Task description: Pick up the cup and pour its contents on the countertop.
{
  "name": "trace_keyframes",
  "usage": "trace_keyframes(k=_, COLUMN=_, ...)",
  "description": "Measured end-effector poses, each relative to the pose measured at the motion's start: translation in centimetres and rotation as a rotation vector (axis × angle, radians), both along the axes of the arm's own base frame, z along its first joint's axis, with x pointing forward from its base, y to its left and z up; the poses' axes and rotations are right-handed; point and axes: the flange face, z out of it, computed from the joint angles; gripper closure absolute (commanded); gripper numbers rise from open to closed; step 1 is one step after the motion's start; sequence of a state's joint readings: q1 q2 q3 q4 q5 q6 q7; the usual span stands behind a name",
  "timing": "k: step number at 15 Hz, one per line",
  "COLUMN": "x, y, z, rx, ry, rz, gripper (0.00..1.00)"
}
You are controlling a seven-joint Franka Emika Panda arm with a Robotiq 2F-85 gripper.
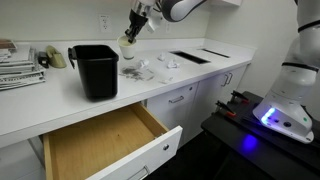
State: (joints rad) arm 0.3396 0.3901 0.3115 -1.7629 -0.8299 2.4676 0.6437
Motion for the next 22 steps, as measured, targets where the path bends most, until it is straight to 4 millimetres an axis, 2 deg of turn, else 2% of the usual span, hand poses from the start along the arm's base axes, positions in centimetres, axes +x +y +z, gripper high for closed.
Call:
trace_keyframes(k=5, x=0.9, y=1.2, z=-1.5, rx=0.082, ry=0.129, rz=-0.042, gripper=0.99)
trace_keyframes(k=10, x=2.3, y=2.9, z=-1.6, rx=0.104, ry=0.149, rz=-0.064, gripper=0.99)
trace_keyframes(k=14, x=4.2, y=3.8, z=-1.4, rx=0.15, ry=0.144, rz=-0.094, gripper=0.99)
trace_keyframes(k=22, x=8.0, y=4.3, z=-4.0, rx=0.293, ry=0.192, rz=-0.177, gripper=0.99)
